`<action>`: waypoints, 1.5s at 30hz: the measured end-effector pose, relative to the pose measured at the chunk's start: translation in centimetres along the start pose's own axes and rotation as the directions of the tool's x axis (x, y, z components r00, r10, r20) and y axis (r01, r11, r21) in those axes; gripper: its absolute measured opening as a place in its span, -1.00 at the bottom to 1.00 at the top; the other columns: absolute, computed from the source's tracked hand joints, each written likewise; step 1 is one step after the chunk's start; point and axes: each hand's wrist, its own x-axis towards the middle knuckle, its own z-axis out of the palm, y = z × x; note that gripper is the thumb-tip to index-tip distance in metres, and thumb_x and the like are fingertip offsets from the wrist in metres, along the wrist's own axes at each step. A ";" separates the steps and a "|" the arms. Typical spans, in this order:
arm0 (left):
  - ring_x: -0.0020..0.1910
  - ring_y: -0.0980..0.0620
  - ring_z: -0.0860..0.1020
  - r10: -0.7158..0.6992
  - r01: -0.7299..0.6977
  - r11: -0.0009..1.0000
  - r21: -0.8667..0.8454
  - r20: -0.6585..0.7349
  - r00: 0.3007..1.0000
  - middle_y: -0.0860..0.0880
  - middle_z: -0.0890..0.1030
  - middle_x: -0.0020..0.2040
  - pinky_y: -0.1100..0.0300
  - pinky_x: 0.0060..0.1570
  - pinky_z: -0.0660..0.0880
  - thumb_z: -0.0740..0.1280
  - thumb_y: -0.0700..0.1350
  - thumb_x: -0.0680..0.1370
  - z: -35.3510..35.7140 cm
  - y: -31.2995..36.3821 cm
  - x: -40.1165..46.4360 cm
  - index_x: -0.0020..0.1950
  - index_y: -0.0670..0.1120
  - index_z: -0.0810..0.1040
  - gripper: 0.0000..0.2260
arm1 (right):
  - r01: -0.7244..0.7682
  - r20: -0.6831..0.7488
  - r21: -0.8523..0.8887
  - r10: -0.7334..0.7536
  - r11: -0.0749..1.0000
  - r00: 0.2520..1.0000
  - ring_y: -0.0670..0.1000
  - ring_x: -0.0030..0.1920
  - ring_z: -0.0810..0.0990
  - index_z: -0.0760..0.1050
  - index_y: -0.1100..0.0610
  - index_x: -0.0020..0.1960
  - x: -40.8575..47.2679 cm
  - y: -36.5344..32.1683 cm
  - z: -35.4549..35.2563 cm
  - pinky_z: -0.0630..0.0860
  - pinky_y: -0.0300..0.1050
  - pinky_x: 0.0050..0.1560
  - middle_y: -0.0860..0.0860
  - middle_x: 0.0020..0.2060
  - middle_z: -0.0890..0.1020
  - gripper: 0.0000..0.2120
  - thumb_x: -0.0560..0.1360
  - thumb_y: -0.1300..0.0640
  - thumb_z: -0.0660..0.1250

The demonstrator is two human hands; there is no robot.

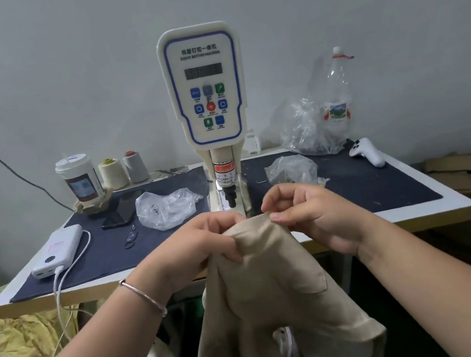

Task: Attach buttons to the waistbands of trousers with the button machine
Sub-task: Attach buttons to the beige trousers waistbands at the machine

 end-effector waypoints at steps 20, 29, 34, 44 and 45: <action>-0.16 -0.16 0.66 -0.152 0.146 0.984 -0.104 -0.051 0.987 -0.34 0.65 0.00 0.09 -0.14 0.61 0.41 -0.13 0.42 9.3 -1.3 7.4 0.07 -0.27 0.65 -0.70 | -0.075 -0.496 -0.269 -0.071 0.960 0.866 -0.07 -0.20 0.60 0.58 0.14 -0.07 -11.2 0.5 -6.9 0.49 -0.17 -0.13 0.01 -0.25 0.68 -0.94 0.51 0.26 0.34; -0.18 -0.11 0.67 -0.139 0.129 0.990 -0.063 -0.192 0.972 -0.29 0.68 -0.08 0.15 -0.18 0.62 0.45 -0.08 0.35 3.7 -1.2 5.2 -0.03 -0.21 0.70 -0.73 | -0.113 -0.392 -0.335 -0.029 0.936 0.919 -0.22 -0.35 0.62 0.58 0.15 -0.15 -2.5 2.2 -6.3 0.47 -0.42 -0.37 -0.06 -0.33 0.65 -0.95 0.46 0.26 0.42; -0.21 -0.15 0.68 -0.120 0.085 0.989 -0.120 -0.331 0.936 -0.35 0.67 -0.06 0.15 -0.30 0.63 0.42 -0.09 0.36 -2.3 -2.0 2.9 -0.02 -0.24 0.69 -0.72 | -0.399 -0.586 -0.623 -0.063 0.673 0.808 -0.01 -0.02 0.58 0.55 -0.02 -0.09 2.5 7.0 -10.3 0.52 -0.11 -0.02 -0.08 -0.09 0.62 -0.90 0.53 0.17 0.32; -0.21 -0.17 0.65 0.025 -0.072 0.996 -0.049 -0.628 0.778 -0.35 0.67 -0.11 0.19 -0.29 0.57 0.42 -0.13 0.37 -9.8 -5.6 3.0 -0.09 -0.28 0.70 -0.76 | -0.529 -0.572 -0.816 -0.187 0.233 0.799 0.16 0.13 0.55 0.55 0.07 0.20 13.9 10.0 -13.4 0.48 -0.06 0.08 0.04 0.16 0.53 -0.66 0.57 0.29 0.12; -0.20 -0.14 0.66 0.052 -0.087 0.996 -0.021 -0.660 0.750 -0.32 0.68 -0.11 0.17 -0.23 0.58 0.39 -0.17 0.40 -10.2 -6.3 3.6 -0.11 -0.25 0.71 -0.81 | -0.554 -0.594 -0.801 -0.187 0.228 0.782 0.15 0.12 0.56 0.55 0.03 0.21 14.6 10.3 -13.5 0.49 -0.08 0.05 0.02 0.16 0.54 -0.68 0.59 0.24 0.13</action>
